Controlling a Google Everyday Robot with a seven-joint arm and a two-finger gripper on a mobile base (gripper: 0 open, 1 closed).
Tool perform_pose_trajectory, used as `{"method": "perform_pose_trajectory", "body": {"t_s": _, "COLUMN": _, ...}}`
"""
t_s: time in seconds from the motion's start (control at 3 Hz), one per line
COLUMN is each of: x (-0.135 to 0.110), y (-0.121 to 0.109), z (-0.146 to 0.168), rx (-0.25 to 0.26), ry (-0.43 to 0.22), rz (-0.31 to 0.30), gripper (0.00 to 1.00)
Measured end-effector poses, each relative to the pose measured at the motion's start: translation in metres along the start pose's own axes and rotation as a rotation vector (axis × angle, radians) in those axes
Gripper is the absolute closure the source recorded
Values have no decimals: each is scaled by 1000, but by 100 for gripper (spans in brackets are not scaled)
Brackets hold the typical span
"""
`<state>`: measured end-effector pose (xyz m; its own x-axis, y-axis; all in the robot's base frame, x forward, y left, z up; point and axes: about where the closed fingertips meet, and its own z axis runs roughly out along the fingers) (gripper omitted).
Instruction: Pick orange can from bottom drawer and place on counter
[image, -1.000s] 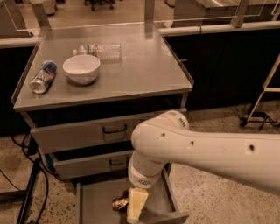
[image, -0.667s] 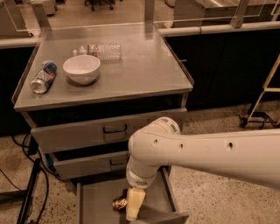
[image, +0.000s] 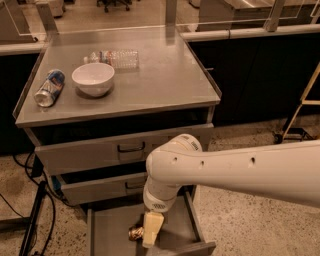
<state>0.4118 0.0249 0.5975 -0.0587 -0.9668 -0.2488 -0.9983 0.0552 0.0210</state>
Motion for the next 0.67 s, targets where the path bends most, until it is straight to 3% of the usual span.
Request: {"method": "perform_pose_trajectory", "body": {"t_s": 0.67, "x": 14, "y": -57, "z": 69, "rx": 44, "ry": 16, "rz": 60, "gripper": 0}}
